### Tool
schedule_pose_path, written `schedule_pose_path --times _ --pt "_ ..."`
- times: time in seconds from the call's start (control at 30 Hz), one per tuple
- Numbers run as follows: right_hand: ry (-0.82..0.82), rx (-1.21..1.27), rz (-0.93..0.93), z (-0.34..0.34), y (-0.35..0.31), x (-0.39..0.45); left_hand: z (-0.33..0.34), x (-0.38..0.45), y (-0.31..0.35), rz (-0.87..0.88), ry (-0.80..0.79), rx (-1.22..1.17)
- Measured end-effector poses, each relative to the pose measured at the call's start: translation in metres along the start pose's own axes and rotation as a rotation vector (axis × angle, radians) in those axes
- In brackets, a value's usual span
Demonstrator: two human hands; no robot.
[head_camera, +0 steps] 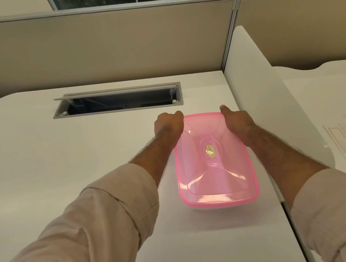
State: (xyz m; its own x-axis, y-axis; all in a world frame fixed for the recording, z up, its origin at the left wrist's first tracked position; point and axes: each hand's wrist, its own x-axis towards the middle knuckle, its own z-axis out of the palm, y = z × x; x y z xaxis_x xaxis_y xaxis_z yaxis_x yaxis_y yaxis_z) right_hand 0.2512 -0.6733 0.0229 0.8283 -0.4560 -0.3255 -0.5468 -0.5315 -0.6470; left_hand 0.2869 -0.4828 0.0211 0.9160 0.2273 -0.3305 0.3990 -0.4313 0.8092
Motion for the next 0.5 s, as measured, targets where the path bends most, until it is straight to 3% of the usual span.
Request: schedule_pose_path --times 0.07,0.33,0.5 --pt "0.089 0.007 0.018 -0.002 -0.001 -0.011 0.001 -0.003 0.000 -0.033 0.032 -0.042" --pt "0.191 -0.144 -0.051 -0.001 0.055 -0.102 0.001 -0.003 0.000 -0.046 0.029 -0.056" --pt "0.198 -0.010 -0.019 0.000 0.077 -0.147 0.003 -0.001 0.001 -0.041 0.024 -0.044"
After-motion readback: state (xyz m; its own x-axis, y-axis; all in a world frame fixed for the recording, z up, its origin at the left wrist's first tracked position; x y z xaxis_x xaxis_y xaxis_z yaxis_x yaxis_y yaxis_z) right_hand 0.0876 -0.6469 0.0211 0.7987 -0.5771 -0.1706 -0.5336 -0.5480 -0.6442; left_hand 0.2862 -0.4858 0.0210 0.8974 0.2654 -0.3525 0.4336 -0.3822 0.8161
